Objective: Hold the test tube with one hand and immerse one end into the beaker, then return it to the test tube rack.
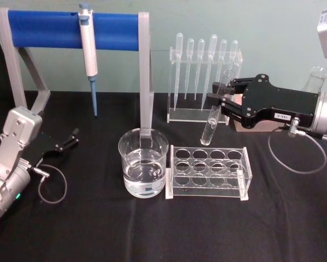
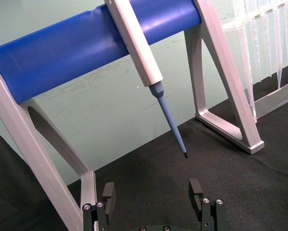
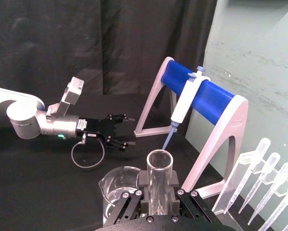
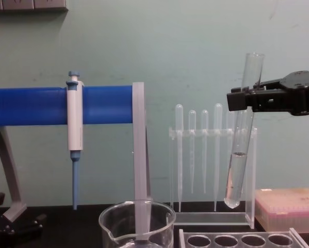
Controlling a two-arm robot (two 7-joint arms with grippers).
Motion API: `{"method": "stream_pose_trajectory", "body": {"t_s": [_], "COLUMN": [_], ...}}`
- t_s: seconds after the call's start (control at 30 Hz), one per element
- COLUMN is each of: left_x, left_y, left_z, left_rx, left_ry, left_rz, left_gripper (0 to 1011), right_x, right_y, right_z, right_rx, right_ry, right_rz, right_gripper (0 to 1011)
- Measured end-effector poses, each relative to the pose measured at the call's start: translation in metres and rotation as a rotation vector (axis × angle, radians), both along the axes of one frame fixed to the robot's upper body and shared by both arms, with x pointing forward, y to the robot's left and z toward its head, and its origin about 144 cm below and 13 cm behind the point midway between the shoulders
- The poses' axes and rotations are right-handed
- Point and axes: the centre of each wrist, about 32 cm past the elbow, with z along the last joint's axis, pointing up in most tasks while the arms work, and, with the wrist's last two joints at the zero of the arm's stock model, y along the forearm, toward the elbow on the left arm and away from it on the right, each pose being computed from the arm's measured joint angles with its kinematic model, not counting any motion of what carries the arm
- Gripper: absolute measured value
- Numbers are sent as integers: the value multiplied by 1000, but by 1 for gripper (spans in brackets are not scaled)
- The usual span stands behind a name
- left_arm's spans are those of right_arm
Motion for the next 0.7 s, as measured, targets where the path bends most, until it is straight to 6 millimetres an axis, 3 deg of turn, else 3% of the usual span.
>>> {"method": "stream_pose_trajectory", "body": {"t_s": [0.7], "left_x": [0], "left_y": [0], "left_z": [0], "left_rx": [0], "left_ry": [0], "left_rz": [0], "left_gripper": [1000], "right_x": [0], "right_y": [0], "right_z": [0], "right_rx": [0], "right_ry": [0], "right_rz": [0], "right_gripper": [225]}}
